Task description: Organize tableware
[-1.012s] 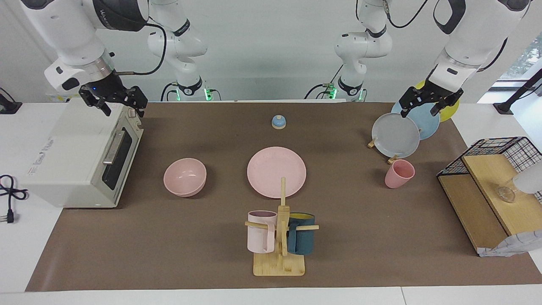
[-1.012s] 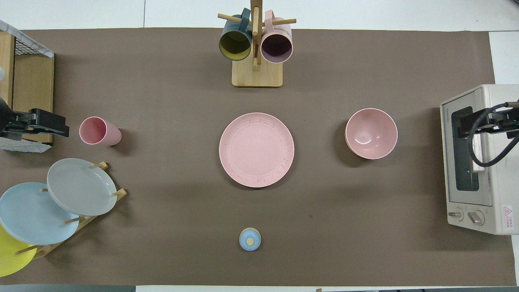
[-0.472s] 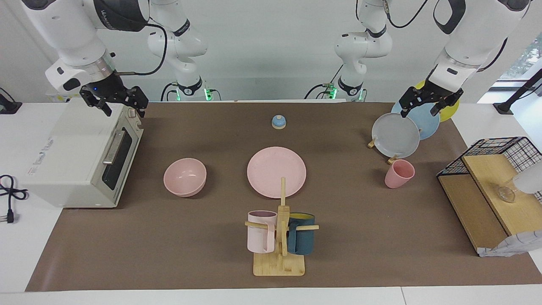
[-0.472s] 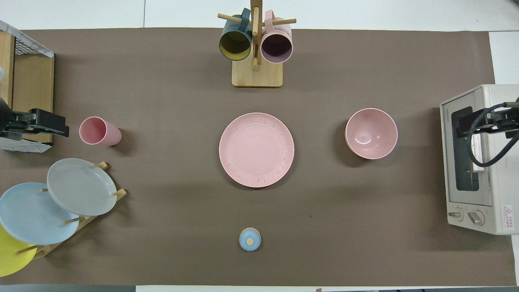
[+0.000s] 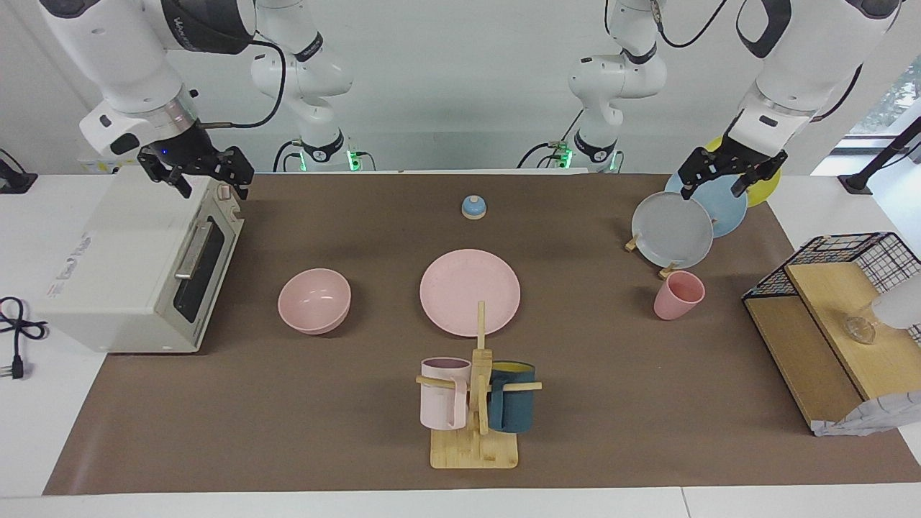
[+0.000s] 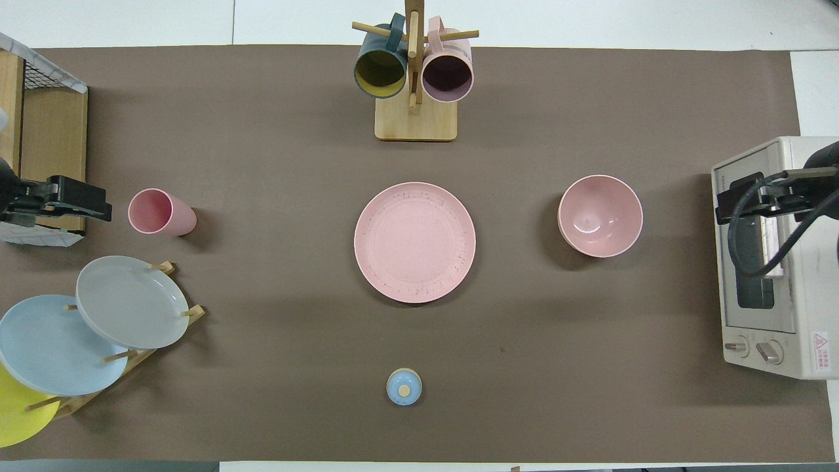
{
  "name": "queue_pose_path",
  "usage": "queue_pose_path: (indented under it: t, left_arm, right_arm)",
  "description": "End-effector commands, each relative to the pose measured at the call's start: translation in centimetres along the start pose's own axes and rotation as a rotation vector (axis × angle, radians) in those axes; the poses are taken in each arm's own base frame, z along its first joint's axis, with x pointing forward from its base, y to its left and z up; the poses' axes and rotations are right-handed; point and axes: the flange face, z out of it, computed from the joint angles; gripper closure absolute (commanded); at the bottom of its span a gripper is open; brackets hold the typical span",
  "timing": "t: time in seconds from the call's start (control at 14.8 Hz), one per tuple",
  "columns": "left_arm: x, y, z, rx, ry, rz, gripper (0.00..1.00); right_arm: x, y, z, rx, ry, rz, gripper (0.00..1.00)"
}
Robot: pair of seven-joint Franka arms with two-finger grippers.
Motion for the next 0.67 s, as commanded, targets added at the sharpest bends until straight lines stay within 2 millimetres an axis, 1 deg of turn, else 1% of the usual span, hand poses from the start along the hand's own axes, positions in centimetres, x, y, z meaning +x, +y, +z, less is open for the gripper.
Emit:
queue_pose_path:
  t: [0.0,0.07,0.13,0.2,0.27,0.34,0.47,0.54,0.61]
  left_arm:
    - [-0.1,-0.2,-0.4,0.005,0.002,-0.012,0.00]
    - [-0.1,-0.2,-0.4,0.005,0.002,-0.012,0.00]
    - [-0.1,-0.2,-0.4,0.005,0.002,-0.012,0.00]
    - [-0.1,-0.2,-0.4,0.005,0.004,-0.016,0.00]
    - [-0.1,0.2,-0.4,0.005,0.002,-0.007,0.00]
    - [-0.1,0.2,-0.4,0.005,0.004,-0.010,0.00]
    - [-0.1,0.3,-0.4,0.005,0.004,-0.007,0.00]
    - [-0.1,0.4,-0.4,0.005,0.004,-0.006,0.00]
    - [-0.1,0.5,-0.4,0.005,0.004,-0.004,0.00]
  right_arm:
    - [-0.9,-4.4,2.1,0.017,0.051,-0.079,0.00]
    - [-0.6,-6.1,3.0,0.017,0.069,-0.078,0.00]
    - [0.3,-7.6,3.9,0.017,0.077,-0.075,0.00]
    - [1.8,-8.7,5.7,0.023,0.081,-0.071,0.00]
    - [3.0,-9.3,7.0,0.036,0.098,-0.072,0.00]
    - [4.4,-10.3,9.2,0.035,0.103,-0.083,0.00]
    - [6.3,-11.1,12.8,0.039,0.112,-0.080,0.00]
    - [6.5,-11.7,14.3,0.043,0.127,-0.081,0.00]
    - [6.2,-12.8,15.9,0.044,0.137,-0.099,0.00]
